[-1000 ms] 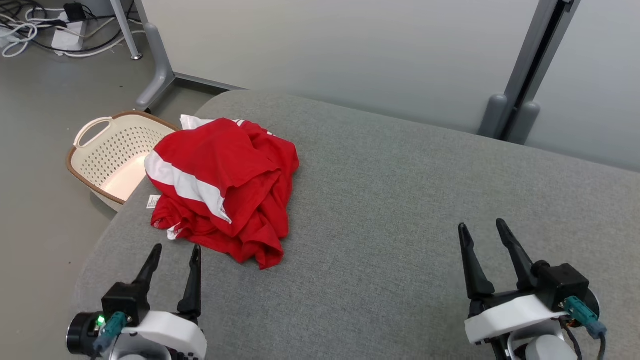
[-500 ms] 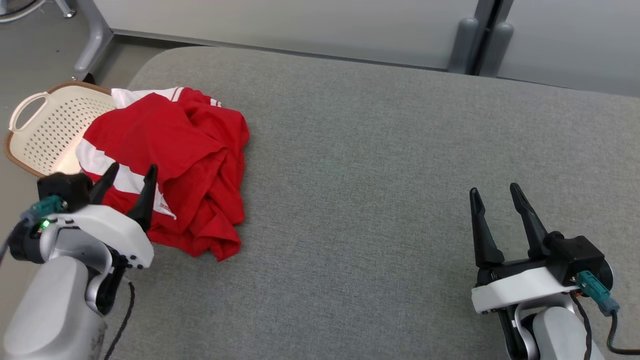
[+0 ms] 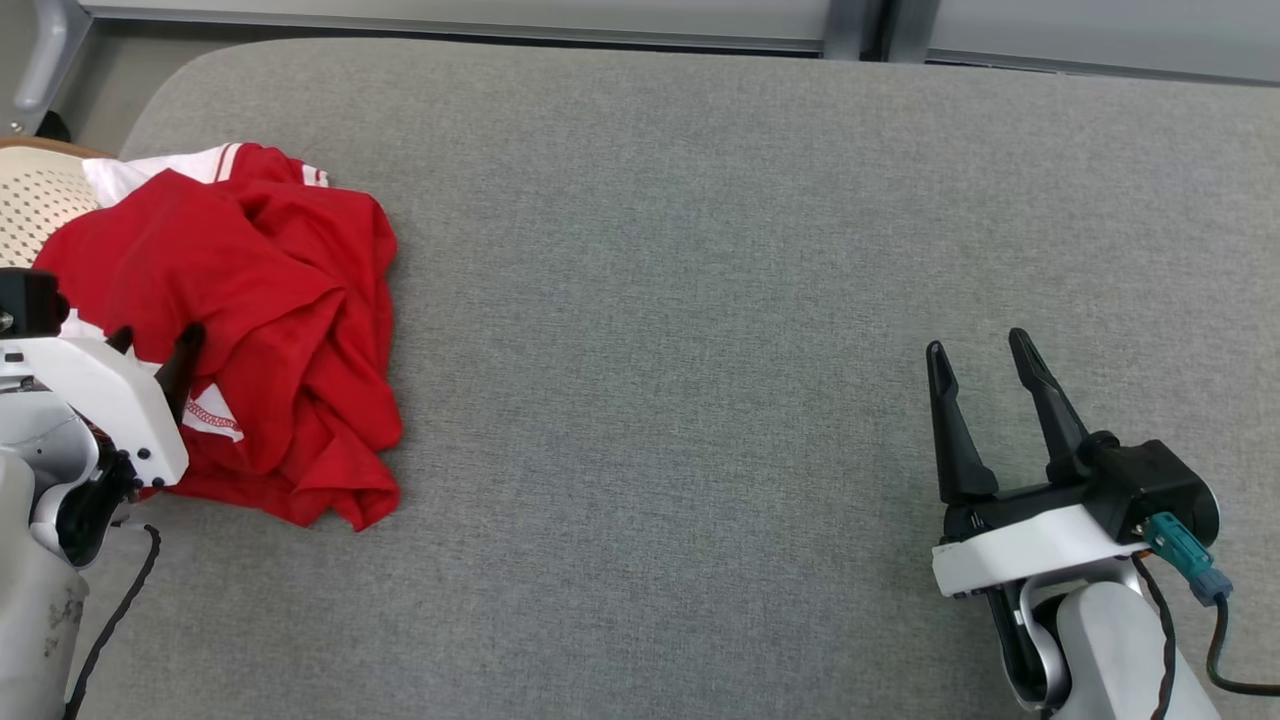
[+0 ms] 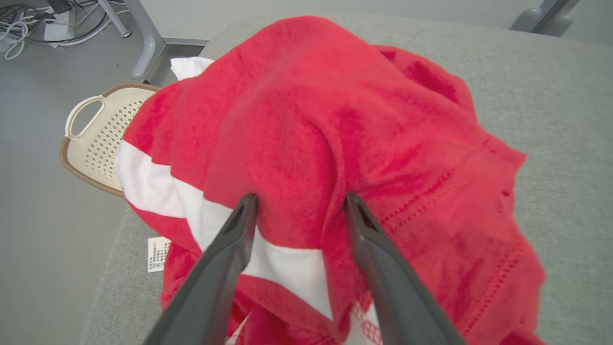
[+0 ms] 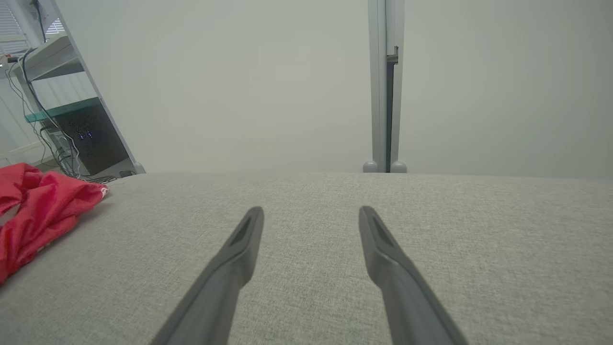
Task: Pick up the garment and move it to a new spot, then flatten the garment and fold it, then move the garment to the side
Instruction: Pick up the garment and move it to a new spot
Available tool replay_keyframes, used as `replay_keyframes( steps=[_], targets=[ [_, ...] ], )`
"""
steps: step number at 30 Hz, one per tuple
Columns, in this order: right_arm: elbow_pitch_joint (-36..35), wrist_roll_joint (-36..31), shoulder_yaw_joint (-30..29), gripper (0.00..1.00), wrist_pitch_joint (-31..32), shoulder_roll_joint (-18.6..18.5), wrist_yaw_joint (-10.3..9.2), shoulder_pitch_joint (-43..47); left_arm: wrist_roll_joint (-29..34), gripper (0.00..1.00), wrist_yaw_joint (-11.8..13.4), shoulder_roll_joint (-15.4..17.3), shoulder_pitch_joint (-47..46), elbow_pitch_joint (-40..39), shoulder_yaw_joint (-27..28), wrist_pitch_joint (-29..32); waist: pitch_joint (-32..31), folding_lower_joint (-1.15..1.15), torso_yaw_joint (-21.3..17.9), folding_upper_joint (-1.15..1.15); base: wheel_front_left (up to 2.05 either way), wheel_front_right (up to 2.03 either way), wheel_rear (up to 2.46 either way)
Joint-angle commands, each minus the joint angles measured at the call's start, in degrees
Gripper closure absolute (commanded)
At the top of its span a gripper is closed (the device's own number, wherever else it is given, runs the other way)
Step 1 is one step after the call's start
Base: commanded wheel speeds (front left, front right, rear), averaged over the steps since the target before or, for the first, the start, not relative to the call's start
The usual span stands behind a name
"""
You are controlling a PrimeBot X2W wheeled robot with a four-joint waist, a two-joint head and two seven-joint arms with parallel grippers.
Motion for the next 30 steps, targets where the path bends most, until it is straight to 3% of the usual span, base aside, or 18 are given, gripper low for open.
replay_keyframes(
  steps=[1, 10, 19, 30],
  targets=[
    [0.1, 0.3, 0.0, 0.00, -0.3, -0.2, 0.13, -0.6, -0.4, 1.00, 0.0, 0.3, -1.0, 0.6, -0.4, 0.0, 0.2, 0.00, -0.3, 0.00, 0.00, 0.00, 0.00],
    [0.7, 1.1, 0.3, 0.00, -0.4, -0.2, 0.13, -0.1, -4.7, 1.00, 0.0, -0.1, -2.3, 1.2, -1.4, -4.4, -1.9, 0.00, -0.2, 0.00, 0.00, 0.00, 0.00],
    [1.6, 2.3, 1.0, 0.00, -0.4, -0.2, 0.13, 1.7, -7.8, 1.00, 0.1, -1.2, -3.1, -6.9, 0.0, -10.7, -7.6, 0.00, 0.3, 0.00, 0.00, 0.00, 0.00],
    [1.4, 4.0, 1.5, 0.00, -0.3, -0.2, 0.13, 3.6, -7.7, 1.00, 6.5, -4.6, -3.1, -26.0, 0.0, -10.6, -12.6, 0.00, -3.0, 0.00, 0.00, 0.00, 0.00]
  ],
)
